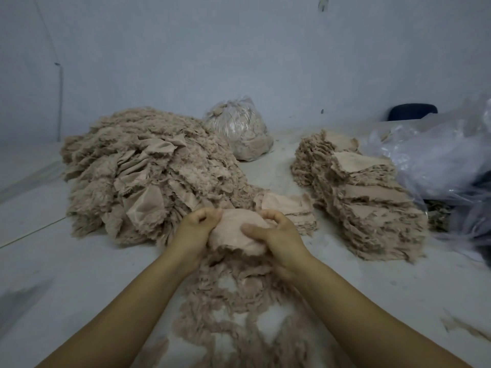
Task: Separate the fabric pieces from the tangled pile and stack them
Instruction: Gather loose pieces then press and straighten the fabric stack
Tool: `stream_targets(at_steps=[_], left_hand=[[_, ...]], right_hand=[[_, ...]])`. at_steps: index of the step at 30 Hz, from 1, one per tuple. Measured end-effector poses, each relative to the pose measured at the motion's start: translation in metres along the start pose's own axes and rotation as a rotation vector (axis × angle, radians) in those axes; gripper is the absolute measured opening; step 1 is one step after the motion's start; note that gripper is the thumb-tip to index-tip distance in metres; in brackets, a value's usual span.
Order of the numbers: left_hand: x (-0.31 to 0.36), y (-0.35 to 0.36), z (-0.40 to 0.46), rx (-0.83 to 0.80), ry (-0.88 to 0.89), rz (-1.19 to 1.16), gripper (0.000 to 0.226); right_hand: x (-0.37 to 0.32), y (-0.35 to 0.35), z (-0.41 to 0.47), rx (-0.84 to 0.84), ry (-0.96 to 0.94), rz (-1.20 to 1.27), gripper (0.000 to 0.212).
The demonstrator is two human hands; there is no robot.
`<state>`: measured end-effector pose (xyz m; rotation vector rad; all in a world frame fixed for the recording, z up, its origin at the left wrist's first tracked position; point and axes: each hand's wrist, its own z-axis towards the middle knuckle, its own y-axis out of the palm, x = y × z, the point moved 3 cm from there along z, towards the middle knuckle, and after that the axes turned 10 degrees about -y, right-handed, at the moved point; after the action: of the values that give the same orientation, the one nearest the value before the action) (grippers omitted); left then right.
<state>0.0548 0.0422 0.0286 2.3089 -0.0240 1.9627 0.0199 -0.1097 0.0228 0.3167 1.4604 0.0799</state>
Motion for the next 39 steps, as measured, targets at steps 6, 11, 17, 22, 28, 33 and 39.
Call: stream_targets(at_steps=[6, 11, 17, 22, 28, 33, 39], left_hand=[[-0.016, 0.012, 0.0, -0.034, -0.085, -0.13, 0.021], [-0.011, 0.031, 0.003, -0.19, -0.217, -0.309, 0.031], [-0.005, 0.034, 0.02, 0.17, 0.166, -0.013, 0.022], [0.017, 0.048, 0.051, 0.275, 0.349, 0.334, 0.03], [0.025, 0.076, 0.085, -0.005, 0.046, 0.249, 0.02], [0.018, 0.039, 0.06, -0.217, 0.318, 0.646, 0.016], [0.012, -0.027, 0.018, -0.425, 0.453, 1.155, 0.019]], right_hand=[[0.004, -0.013, 0.008, 0.159, -0.112, 0.041, 0.013], [0.003, -0.01, 0.008, 0.04, -0.268, -0.042, 0.013], [0.011, -0.027, 0.019, 0.192, -0.343, -0.164, 0.034], [-0.01, -0.052, 0.053, 0.315, -0.364, -0.233, 0.04], [-0.025, -0.083, 0.095, 0.364, -0.183, -0.477, 0.049], [0.003, -0.092, 0.068, 0.336, -0.147, -0.655, 0.029], [0.03, -0.024, 0.012, -0.357, -0.382, -0.737, 0.007]])
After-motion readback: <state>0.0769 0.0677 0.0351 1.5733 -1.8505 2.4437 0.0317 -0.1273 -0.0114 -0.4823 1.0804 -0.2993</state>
